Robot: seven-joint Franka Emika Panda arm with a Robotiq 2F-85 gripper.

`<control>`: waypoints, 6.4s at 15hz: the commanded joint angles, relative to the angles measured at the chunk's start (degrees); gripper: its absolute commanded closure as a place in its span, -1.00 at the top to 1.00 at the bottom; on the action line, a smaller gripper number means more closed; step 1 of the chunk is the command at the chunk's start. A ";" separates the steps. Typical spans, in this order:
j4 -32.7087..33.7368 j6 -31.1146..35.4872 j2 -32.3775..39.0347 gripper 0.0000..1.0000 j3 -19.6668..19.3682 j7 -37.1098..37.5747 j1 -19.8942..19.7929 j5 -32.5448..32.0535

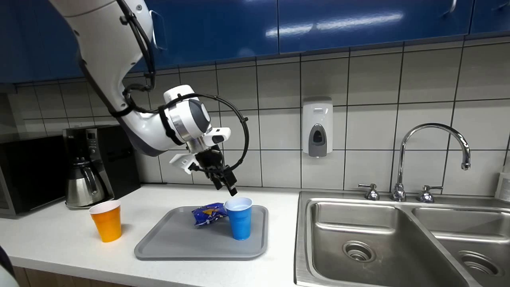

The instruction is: Place the cups directly onto the counter

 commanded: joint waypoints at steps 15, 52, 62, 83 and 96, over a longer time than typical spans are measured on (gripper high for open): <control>1.82 4.41 7.38 0.43 -7.71 5.40 5.77 0.15; -1.72 -6.24 -7.36 -0.98 -4.38 15.93 5.56 -8.30; -0.72 -10.01 -6.90 -0.98 -4.86 21.87 2.44 -9.76; 0.20 -2.80 0.99 -0.98 -11.09 25.40 -3.71 -5.93; 1.68 -0.65 6.24 -0.98 -13.95 25.72 -2.67 -0.21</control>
